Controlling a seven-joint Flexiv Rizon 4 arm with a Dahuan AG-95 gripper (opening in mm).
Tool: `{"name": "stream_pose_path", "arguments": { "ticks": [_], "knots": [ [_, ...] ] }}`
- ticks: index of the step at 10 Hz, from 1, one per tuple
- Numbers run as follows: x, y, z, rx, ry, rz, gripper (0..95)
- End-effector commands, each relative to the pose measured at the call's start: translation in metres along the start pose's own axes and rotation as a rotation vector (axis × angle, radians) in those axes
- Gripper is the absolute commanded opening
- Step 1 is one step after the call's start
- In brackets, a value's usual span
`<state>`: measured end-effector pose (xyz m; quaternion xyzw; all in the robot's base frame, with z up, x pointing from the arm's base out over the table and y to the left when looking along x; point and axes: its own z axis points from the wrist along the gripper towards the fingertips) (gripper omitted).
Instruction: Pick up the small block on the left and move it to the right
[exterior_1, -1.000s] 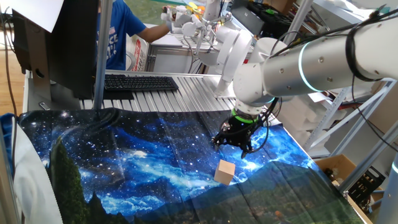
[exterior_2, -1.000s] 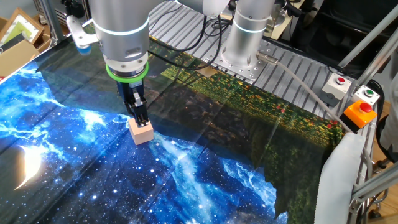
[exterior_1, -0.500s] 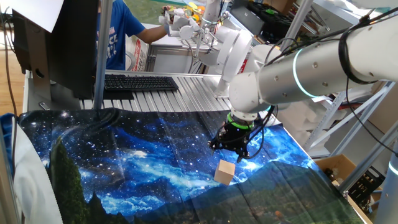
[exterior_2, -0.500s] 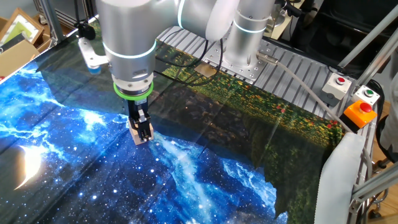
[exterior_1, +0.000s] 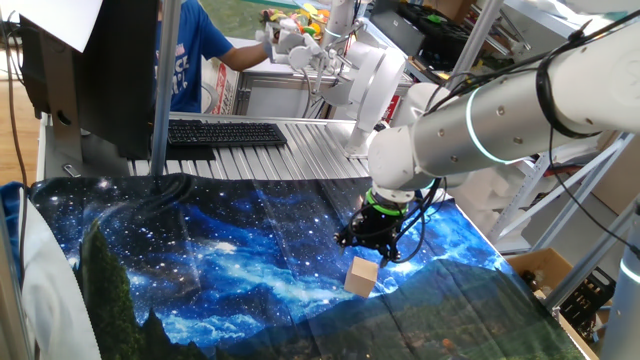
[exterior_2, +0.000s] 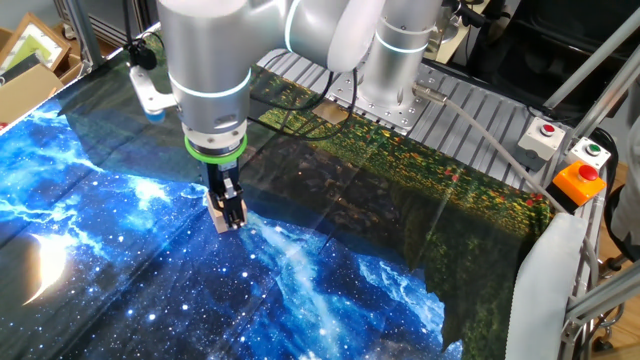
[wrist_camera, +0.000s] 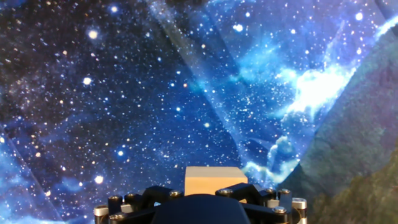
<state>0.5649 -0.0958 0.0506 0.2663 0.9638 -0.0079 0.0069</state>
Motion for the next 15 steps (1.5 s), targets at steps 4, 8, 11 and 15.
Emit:
{"name": "stream_pose_path", "arguments": {
  "ticks": [4, 8, 11, 15],
  "knots": [
    [0.001, 0.001, 0.005, 0.002, 0.002, -0.004, 95.0],
    [0.0, 0.001, 0.014, -0.004, 0.002, -0.002, 95.0],
    [0.0, 0.0, 0.021, -0.011, 0.003, -0.012, 95.0],
    [0.0, 0.0, 0.021, -0.018, 0.009, -0.028, 57.0]
  ]
}}
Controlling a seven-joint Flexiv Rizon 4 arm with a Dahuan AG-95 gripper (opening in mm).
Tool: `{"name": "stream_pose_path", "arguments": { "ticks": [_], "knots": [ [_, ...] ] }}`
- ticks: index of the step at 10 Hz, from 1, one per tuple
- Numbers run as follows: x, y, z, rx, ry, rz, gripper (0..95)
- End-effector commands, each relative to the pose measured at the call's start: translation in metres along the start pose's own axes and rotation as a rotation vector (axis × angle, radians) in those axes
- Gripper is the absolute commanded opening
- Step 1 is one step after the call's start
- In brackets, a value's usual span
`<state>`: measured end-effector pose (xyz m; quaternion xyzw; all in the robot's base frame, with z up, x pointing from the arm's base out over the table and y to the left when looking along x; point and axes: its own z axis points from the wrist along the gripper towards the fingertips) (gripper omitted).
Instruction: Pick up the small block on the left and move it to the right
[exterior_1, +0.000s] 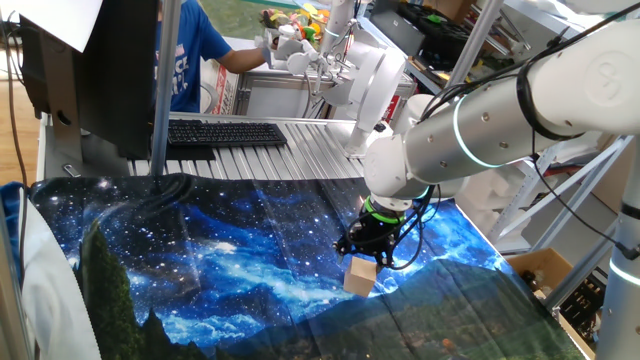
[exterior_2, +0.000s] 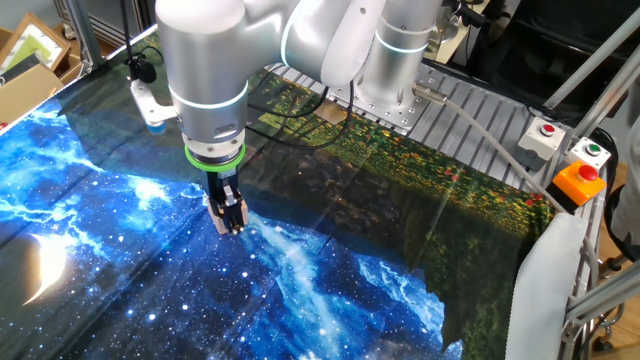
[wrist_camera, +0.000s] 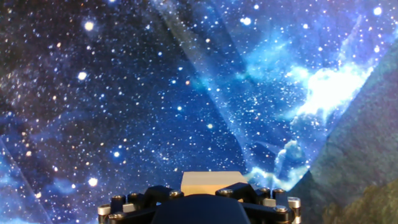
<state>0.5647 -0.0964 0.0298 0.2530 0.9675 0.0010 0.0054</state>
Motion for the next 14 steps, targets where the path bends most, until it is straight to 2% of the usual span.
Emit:
{"name": "stream_pose_path", "arguments": {
  "ticks": [1, 4, 5, 6, 11, 14],
  "knots": [
    [-0.0006, 0.0007, 0.0003, -0.001, 0.001, -0.002, 38.0],
    [-0.0006, 0.0006, 0.0002, -0.006, 0.0, -0.007, 38.0],
    [-0.0006, 0.0006, 0.0001, -0.017, 0.007, -0.009, 38.0],
    [-0.0006, 0.0006, 0.0001, -0.015, 0.006, -0.011, 0.0],
    [-0.0006, 0.0007, -0.0001, -0.014, 0.011, -0.035, 0.0],
    [0.0001, 0.0011, -0.0055, -0.021, 0.016, -0.043, 0.0]
  ]
}}
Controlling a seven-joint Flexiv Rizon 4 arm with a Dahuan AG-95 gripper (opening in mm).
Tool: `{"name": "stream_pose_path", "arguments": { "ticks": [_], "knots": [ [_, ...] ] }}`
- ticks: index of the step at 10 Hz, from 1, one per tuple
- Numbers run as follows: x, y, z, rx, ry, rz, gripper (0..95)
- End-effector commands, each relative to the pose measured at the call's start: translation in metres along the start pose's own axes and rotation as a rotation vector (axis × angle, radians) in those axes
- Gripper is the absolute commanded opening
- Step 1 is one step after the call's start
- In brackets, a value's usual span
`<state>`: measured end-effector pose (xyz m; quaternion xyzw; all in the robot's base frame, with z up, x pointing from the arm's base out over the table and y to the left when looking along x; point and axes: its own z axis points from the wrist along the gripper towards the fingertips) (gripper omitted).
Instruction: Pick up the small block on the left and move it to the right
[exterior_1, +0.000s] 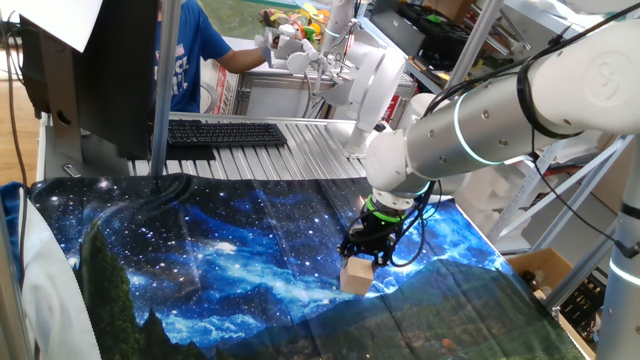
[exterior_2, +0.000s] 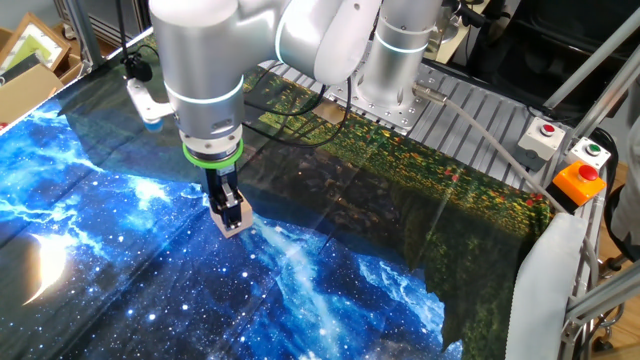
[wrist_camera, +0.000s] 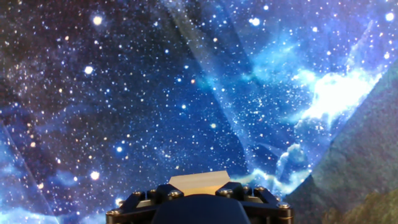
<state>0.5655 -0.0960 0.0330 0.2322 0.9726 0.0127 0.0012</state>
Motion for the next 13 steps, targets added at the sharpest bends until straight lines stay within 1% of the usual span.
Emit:
{"name": "stream_pose_path", "arguments": {
  "ticks": [1, 4, 5, 6, 7, 8, 9, 10, 11, 12, 13],
  "knots": [
    [0.001, 0.001, -0.006, -0.001, 0.003, -0.001, 0.0],
    [0.002, 0.0, -0.024, 0.001, 0.024, -0.005, 0.0],
    [0.001, 0.0, -0.026, 0.004, 0.027, -0.005, 0.0],
    [0.0, -0.002, -0.041, 0.014, 0.047, -0.008, 0.0],
    [-0.002, -0.003, -0.049, 0.024, 0.055, -0.01, 0.0],
    [-0.003, -0.002, -0.06, 0.03, 0.056, -0.007, 0.0],
    [-0.004, 0.0, -0.07, 0.039, 0.065, -0.005, 0.0],
    [-0.005, 0.002, -0.081, 0.048, 0.067, -0.005, 0.0],
    [-0.005, 0.006, -0.092, 0.052, 0.076, -0.005, 0.0],
    [-0.003, 0.009, -0.102, 0.061, 0.075, -0.003, 0.0],
    [0.002, 0.014, -0.111, 0.06, 0.072, -0.007, 0.0]
  ]
}}
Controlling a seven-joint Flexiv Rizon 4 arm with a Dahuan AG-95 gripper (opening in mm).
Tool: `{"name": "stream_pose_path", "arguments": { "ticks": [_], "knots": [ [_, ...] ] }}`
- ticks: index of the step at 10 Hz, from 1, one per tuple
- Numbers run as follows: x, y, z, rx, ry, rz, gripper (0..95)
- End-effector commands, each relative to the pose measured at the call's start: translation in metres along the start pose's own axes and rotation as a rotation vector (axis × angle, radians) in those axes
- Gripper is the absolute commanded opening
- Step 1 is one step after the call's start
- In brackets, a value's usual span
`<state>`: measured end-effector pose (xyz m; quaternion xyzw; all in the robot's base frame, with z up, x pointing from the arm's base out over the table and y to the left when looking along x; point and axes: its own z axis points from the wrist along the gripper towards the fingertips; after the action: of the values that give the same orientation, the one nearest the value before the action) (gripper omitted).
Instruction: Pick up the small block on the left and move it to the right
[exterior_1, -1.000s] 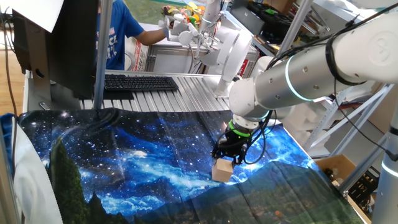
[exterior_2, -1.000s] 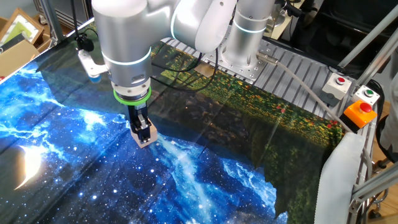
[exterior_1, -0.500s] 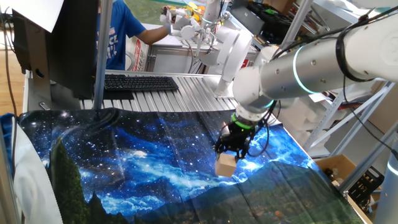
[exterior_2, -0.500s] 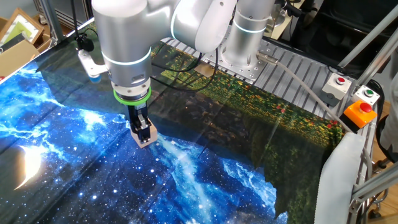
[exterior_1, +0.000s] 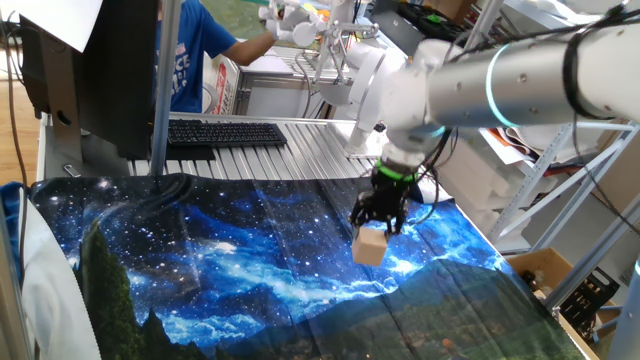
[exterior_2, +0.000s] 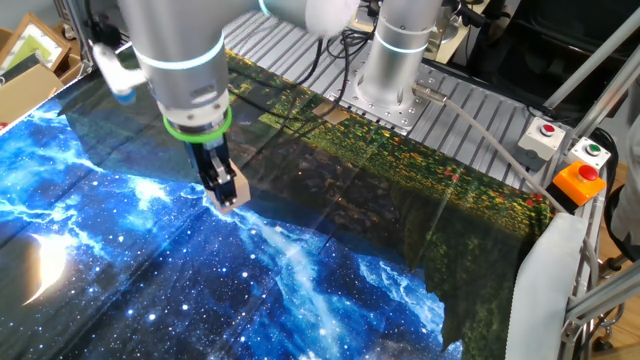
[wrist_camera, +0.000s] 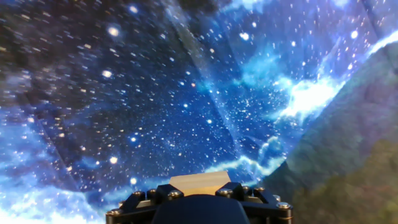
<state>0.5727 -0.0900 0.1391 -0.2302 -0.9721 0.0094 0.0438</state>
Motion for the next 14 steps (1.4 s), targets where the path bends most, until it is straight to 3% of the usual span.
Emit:
{"name": "stream_pose_path", "arguments": {
  "ticks": [1, 2, 6, 14],
  "knots": [
    [0.01, 0.005, -0.008, -0.007, -0.011, -0.014, 0.0],
    [0.013, 0.008, -0.009, -0.021, -0.007, -0.02, 0.0],
    [0.037, 0.023, -0.006, -0.021, -0.02, -0.035, 0.0],
    [0.07, 0.055, 0.001, -0.036, -0.02, -0.07, 0.0]
  ]
}}
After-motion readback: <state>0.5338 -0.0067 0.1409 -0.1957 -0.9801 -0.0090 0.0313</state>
